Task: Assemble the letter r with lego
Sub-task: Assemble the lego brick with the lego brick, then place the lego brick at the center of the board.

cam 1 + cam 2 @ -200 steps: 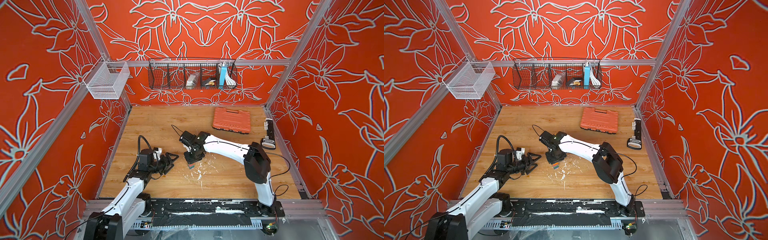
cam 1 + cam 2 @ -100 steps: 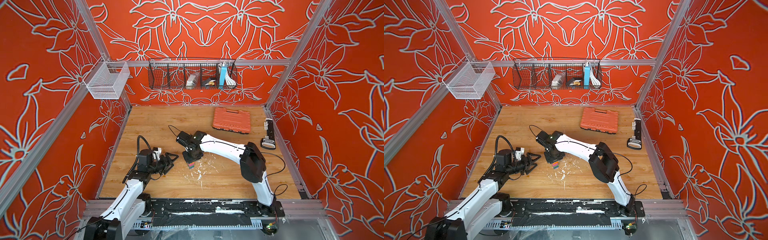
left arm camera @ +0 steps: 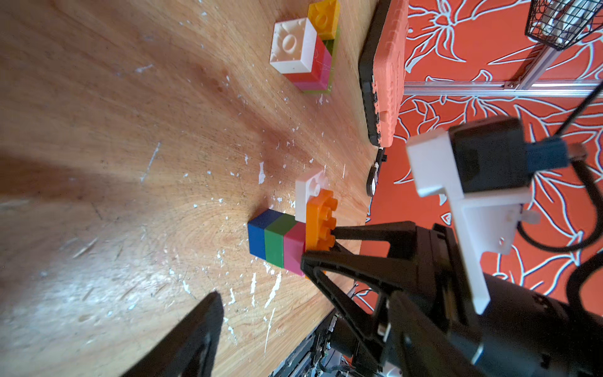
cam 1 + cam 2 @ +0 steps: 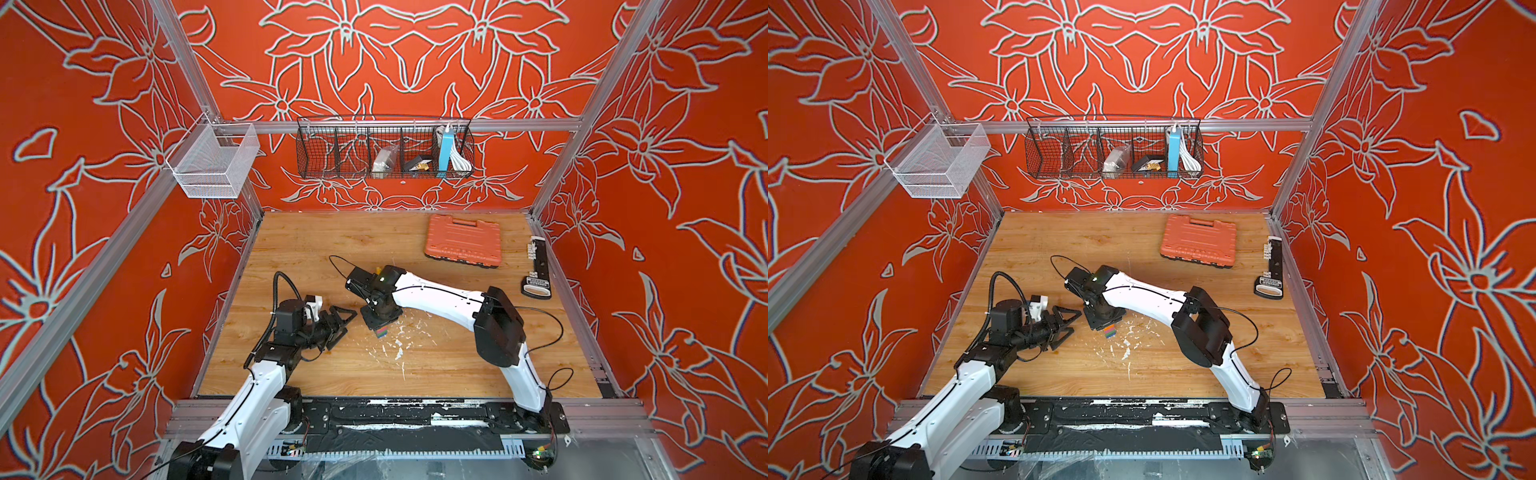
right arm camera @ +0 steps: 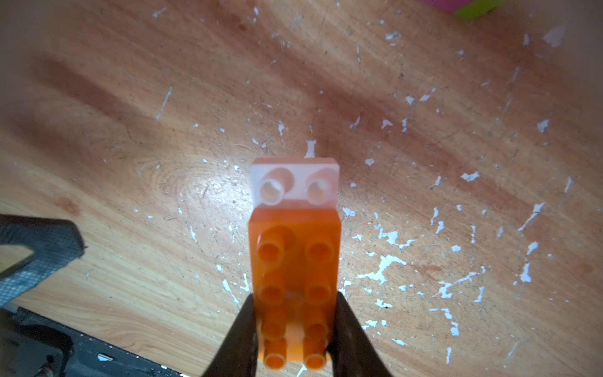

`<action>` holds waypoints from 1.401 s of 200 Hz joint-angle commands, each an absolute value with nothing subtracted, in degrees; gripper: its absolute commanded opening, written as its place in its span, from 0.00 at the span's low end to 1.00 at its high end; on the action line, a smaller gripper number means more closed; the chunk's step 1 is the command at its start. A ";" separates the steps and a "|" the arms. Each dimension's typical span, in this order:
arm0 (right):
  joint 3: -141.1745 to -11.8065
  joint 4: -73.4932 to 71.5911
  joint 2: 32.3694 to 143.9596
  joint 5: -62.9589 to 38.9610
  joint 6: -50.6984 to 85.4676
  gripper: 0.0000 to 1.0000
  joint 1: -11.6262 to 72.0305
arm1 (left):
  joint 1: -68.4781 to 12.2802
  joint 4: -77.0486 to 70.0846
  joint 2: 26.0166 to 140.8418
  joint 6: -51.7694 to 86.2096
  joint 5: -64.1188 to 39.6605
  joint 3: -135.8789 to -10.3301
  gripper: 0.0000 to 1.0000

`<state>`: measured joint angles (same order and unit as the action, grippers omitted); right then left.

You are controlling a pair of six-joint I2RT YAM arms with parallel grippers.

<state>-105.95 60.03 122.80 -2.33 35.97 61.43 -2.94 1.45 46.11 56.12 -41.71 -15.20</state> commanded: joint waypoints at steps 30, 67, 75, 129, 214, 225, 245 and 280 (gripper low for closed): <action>-101.89 63.06 125.74 -0.18 36.24 0.00 62.64 | -2.41 2.49 45.28 55.02 -42.45 -14.44 0.81; -98.07 62.88 125.89 2.19 36.28 0.00 64.10 | -2.42 3.92 43.73 54.93 -42.02 -14.50 0.81; -96.51 62.31 125.78 2.21 36.54 0.00 64.47 | -2.46 4.16 43.60 54.85 -42.01 -14.48 0.81; -90.62 58.98 125.27 1.06 37.15 0.00 65.48 | -2.48 5.15 42.66 54.89 -41.51 -14.52 0.81; -97.25 50.11 103.44 -9.17 28.47 0.00 56.48 | -2.47 33.35 38.80 41.84 -27.79 -36.57 0.94; -94.56 46.82 99.85 -12.59 27.20 0.00 54.03 | -2.46 34.91 41.17 40.64 -26.53 -39.86 0.98; -85.44 37.07 93.03 -20.70 27.73 0.00 48.16 | -3.60 37.83 45.36 37.27 -22.69 -45.72 0.99; -69.18 17.18 84.22 -33.77 32.85 0.00 36.37 | -12.36 39.23 51.94 32.15 -11.25 -52.35 0.99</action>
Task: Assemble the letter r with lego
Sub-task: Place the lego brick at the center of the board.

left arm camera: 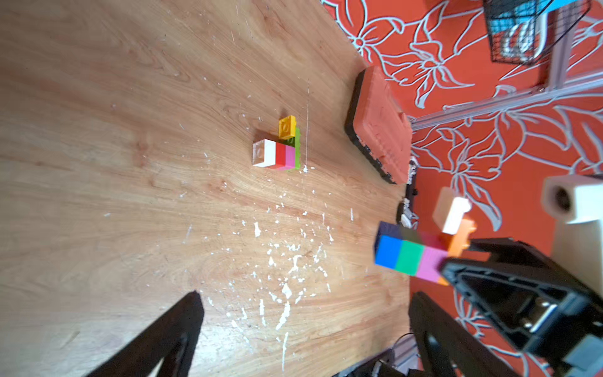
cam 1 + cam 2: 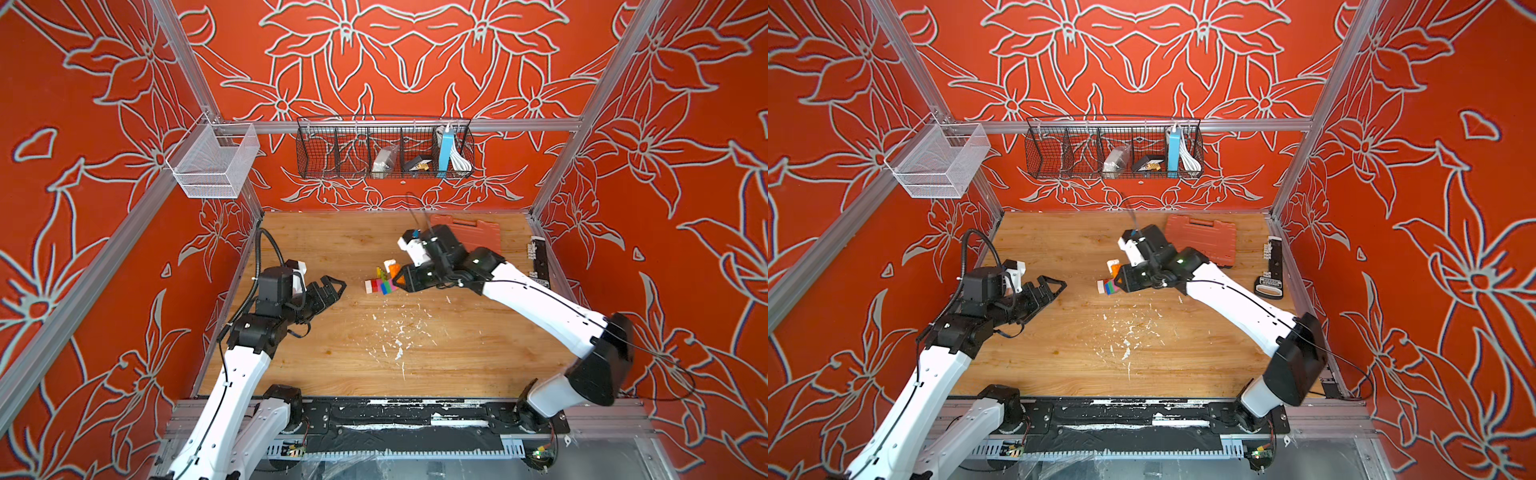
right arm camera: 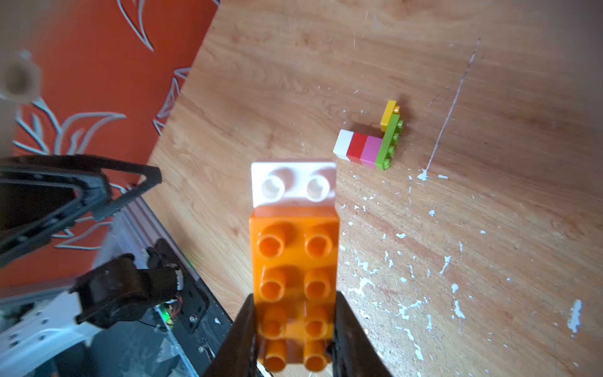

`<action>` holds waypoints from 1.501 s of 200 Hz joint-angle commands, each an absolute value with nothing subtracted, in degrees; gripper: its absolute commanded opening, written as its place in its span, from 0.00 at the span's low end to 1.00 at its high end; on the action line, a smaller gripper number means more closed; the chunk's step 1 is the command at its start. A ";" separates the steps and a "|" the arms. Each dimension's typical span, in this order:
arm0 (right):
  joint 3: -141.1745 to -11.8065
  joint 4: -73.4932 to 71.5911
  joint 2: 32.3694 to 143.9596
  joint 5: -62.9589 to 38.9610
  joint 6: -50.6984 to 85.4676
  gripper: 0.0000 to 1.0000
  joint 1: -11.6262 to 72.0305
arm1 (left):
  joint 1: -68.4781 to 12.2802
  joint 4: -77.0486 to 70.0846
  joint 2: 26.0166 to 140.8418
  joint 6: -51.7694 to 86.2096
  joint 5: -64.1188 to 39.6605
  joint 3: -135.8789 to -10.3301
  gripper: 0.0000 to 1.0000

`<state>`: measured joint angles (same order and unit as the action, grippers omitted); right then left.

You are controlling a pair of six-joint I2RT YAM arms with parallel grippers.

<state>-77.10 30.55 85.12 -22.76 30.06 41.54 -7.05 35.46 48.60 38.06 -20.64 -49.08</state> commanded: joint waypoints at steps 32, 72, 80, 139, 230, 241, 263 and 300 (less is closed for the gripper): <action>-67.78 21.60 87.51 -40.41 30.61 0.00 31.39 | -21.38 36.70 60.25 31.70 -6.02 -54.32 0.99; -59.34 7.73 92.27 -46.83 39.02 0.00 30.58 | -23.87 32.14 65.27 33.70 -8.39 -52.21 0.99; -57.83 4.71 92.87 -46.79 40.69 0.00 30.62 | -23.82 31.84 65.56 34.00 -8.95 -51.49 0.99; -57.44 -3.43 100.03 -45.75 45.60 0.02 34.93 | -23.84 29.89 64.34 35.26 -11.67 -46.52 0.99; -57.00 -10.24 107.20 -44.91 49.24 0.30 37.97 | -23.83 29.71 62.77 35.87 -11.85 -44.26 0.99; -56.44 -10.41 107.31 -44.82 49.19 0.33 37.97 | -23.82 29.47 62.80 35.98 -12.02 -43.87 0.99; -55.14 -9.73 106.81 -43.84 48.36 0.41 37.88 | -23.82 29.09 62.50 36.26 -12.10 -43.04 0.99; -53.55 -7.07 105.35 -41.89 46.23 0.48 37.80 | -23.80 28.56 61.77 36.60 -12.12 -41.65 0.99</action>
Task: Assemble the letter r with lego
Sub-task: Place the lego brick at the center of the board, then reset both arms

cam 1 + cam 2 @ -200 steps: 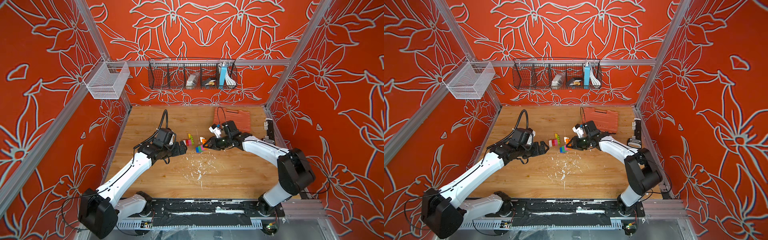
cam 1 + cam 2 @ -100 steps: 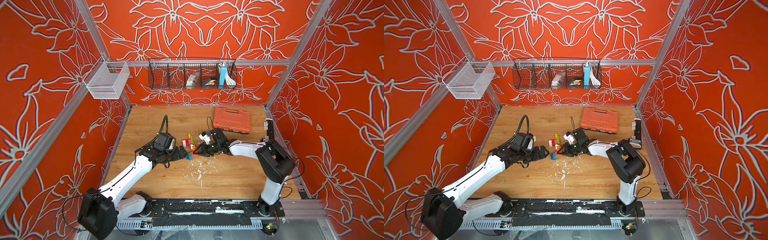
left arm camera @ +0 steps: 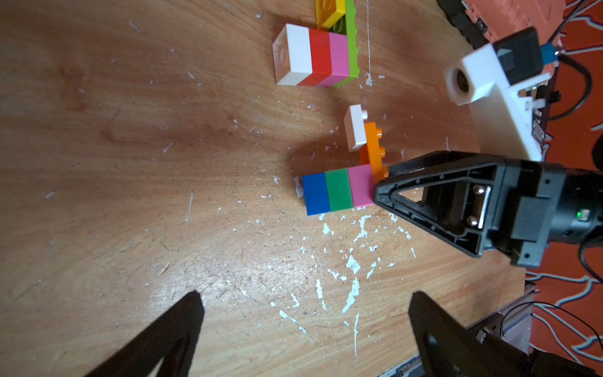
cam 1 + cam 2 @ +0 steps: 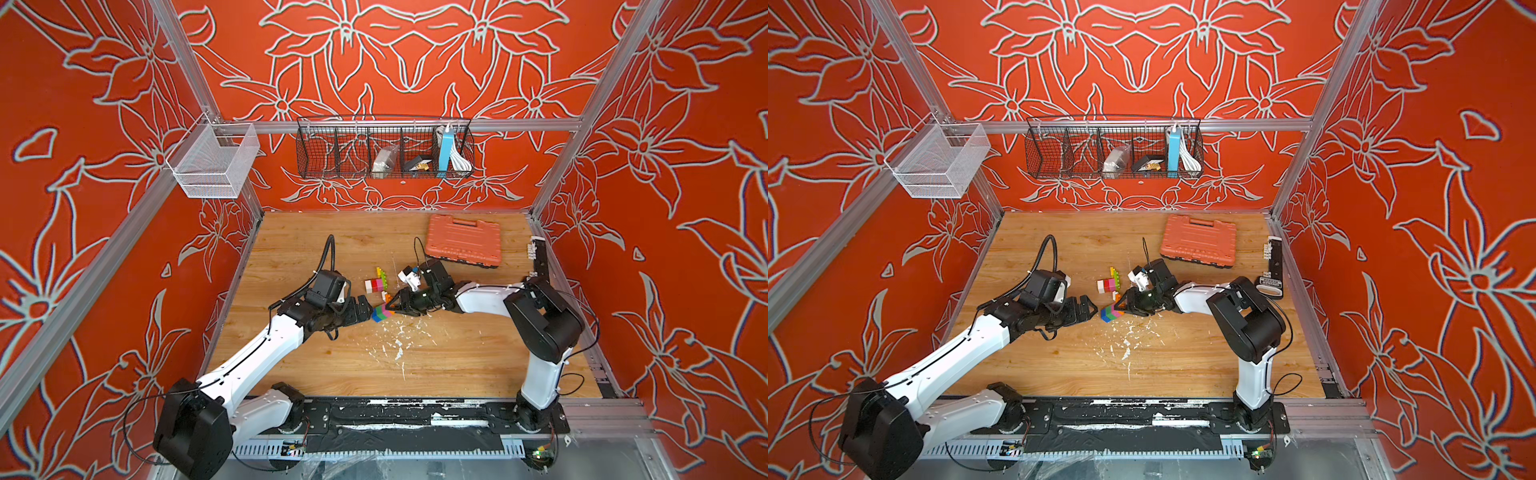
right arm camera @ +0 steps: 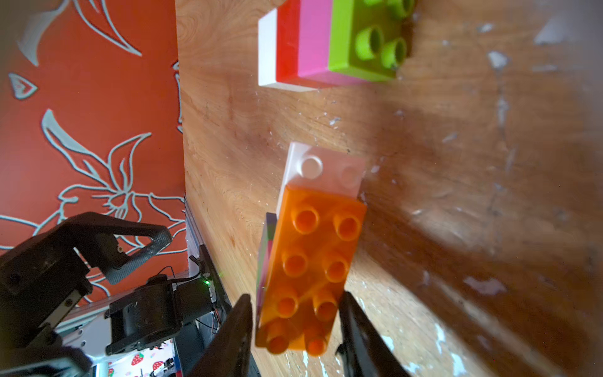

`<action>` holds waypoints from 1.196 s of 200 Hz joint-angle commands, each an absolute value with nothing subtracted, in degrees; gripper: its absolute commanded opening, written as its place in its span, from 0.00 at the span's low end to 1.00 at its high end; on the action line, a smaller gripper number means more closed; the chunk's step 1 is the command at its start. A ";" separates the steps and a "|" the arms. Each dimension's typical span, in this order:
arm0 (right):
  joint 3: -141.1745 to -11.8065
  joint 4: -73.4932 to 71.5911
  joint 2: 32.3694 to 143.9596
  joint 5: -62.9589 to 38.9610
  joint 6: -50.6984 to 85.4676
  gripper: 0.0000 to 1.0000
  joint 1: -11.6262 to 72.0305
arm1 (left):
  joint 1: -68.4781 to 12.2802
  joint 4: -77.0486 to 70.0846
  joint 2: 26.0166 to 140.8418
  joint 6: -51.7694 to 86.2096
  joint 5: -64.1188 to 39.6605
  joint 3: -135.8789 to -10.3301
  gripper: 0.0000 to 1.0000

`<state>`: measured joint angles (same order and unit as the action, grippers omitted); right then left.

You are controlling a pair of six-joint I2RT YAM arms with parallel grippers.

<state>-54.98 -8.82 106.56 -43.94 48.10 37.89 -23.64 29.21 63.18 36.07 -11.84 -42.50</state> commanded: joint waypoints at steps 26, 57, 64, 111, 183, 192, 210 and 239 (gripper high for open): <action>-52.48 -5.32 104.10 -40.64 45.28 0.52 37.63 | -23.79 28.48 60.62 36.83 -11.79 -40.74 0.99; -52.12 2.16 99.95 -36.59 41.56 0.62 37.23 | -23.73 29.72 57.99 35.93 -10.66 -40.70 0.99; -52.13 4.93 97.43 -34.53 40.06 0.65 37.05 | -23.73 30.64 57.19 35.28 -9.50 -41.16 0.99; -56.61 22.43 75.62 -15.12 26.69 0.71 36.42 | -23.38 32.76 40.97 26.57 1.32 -46.23 0.99; -47.94 12.96 58.07 19.77 19.15 0.99 36.12 | -22.99 16.14 30.71 7.94 9.62 -40.25 0.99; -43.41 7.19 55.79 22.50 17.33 0.99 36.09 | -22.81 13.33 30.92 5.61 10.24 -38.01 0.99; -36.75 -0.78 52.49 23.84 12.86 0.99 33.99 | -21.06 9.77 32.75 3.97 11.25 -35.02 0.99; -34.23 -0.04 53.75 20.84 7.83 0.99 26.59 | -15.78 2.80 37.71 1.95 9.88 -29.90 0.99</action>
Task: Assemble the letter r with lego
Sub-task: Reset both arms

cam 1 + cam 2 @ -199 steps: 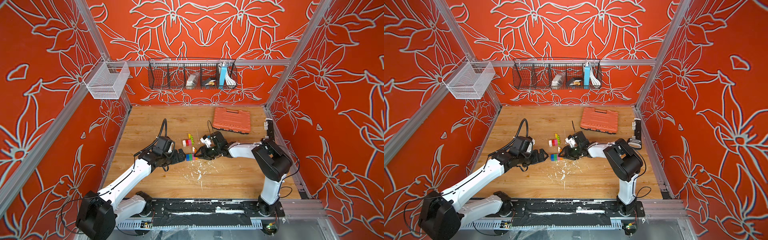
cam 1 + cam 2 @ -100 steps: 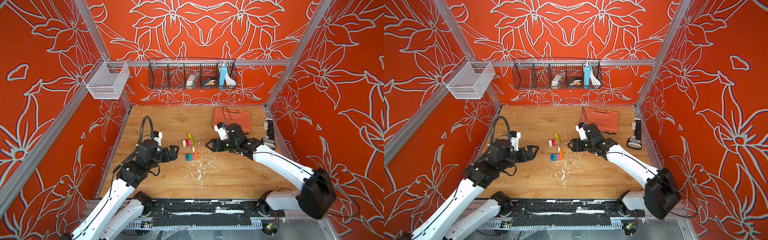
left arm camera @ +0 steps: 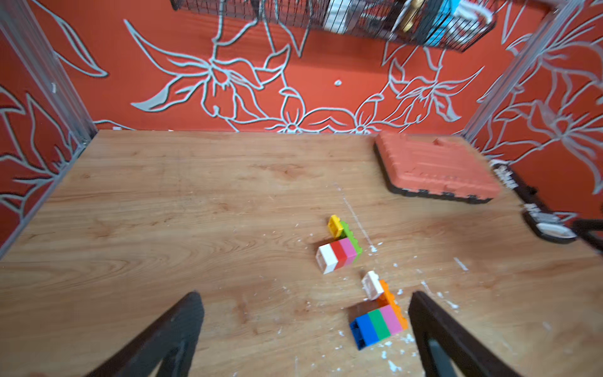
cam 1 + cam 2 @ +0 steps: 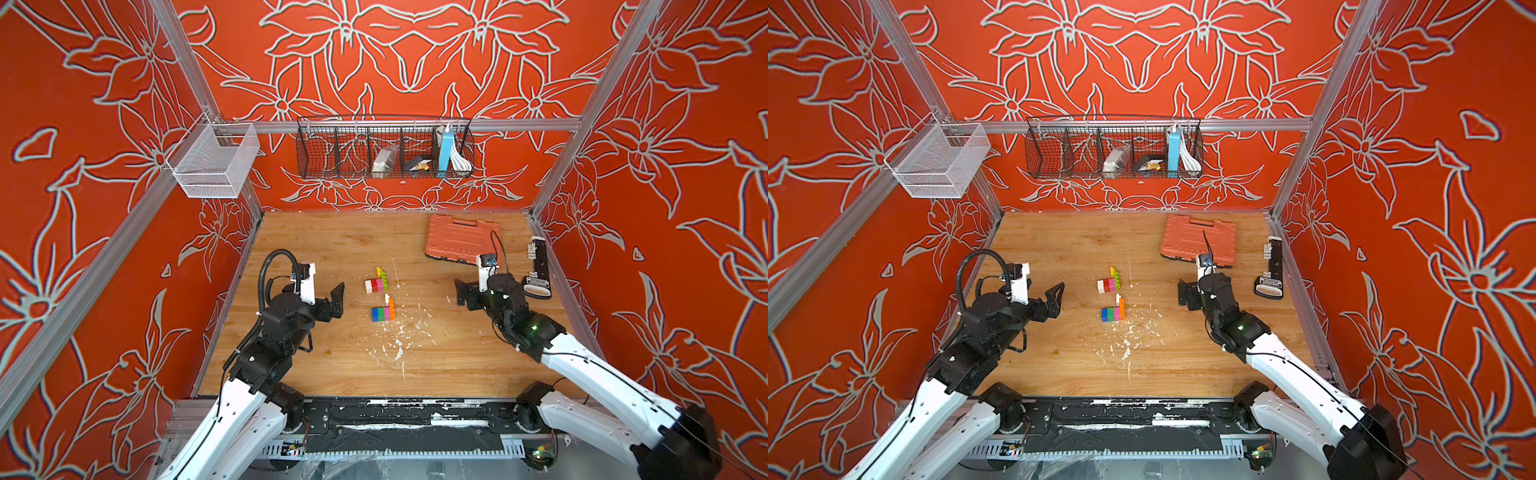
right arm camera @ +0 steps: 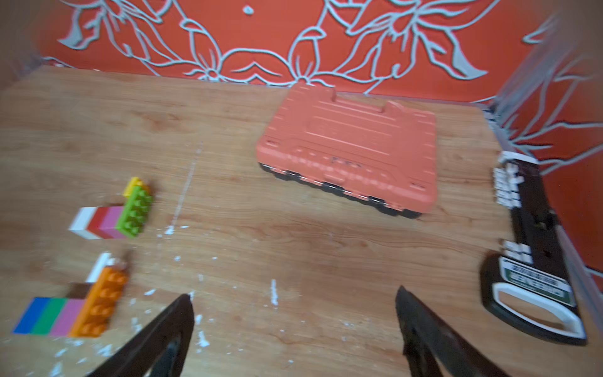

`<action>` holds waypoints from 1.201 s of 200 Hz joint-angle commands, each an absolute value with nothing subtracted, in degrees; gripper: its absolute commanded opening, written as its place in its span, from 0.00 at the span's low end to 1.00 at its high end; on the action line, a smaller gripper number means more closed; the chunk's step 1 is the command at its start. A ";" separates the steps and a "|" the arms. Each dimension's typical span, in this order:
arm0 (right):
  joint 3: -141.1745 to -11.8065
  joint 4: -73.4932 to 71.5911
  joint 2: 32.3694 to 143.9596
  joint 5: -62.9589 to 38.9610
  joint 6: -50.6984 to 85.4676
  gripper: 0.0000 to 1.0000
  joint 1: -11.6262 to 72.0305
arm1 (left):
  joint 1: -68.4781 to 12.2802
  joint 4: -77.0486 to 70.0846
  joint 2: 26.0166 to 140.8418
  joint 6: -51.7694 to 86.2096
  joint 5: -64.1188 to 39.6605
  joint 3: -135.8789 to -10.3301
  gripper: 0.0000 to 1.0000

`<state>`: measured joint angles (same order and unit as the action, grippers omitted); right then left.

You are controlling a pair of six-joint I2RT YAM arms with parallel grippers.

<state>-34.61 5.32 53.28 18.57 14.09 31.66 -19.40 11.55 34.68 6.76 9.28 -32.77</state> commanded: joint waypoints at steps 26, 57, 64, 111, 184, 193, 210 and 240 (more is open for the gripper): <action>-33.47 0.47 57.10 15.43 6.95 0.99 18.27 | -9.93 -2.57 44.12 2.07 7.82 -27.35 0.99; -30.59 -6.25 61.10 10.17 3.20 0.99 11.91 | -6.54 -7.53 51.59 1.41 7.44 -25.76 0.99; -30.05 -7.39 61.98 9.56 2.60 0.99 11.00 | -6.21 -9.40 52.57 1.34 7.24 -24.92 0.99; -24.86 -16.84 66.54 8.33 3.33 0.99 6.20 | -5.02 -22.84 59.49 0.00 6.12 -19.40 0.99; -25.78 -26.18 75.05 0.15 -1.46 0.99 3.52 | -3.43 -36.73 69.40 -3.72 3.02 -16.78 0.99; -25.93 -26.75 75.40 -1.05 -1.88 0.99 2.87 | -2.24 -39.13 70.77 -3.50 1.76 -16.46 0.99; -23.98 -31.83 75.87 -2.07 -1.99 0.99 1.34 | -0.05 -41.21 73.61 -1.76 0.02 -16.57 0.99; -21.54 -38.70 78.52 -5.35 0.16 0.99 -1.82 | 1.01 -45.51 77.51 -0.92 -0.70 -15.87 0.99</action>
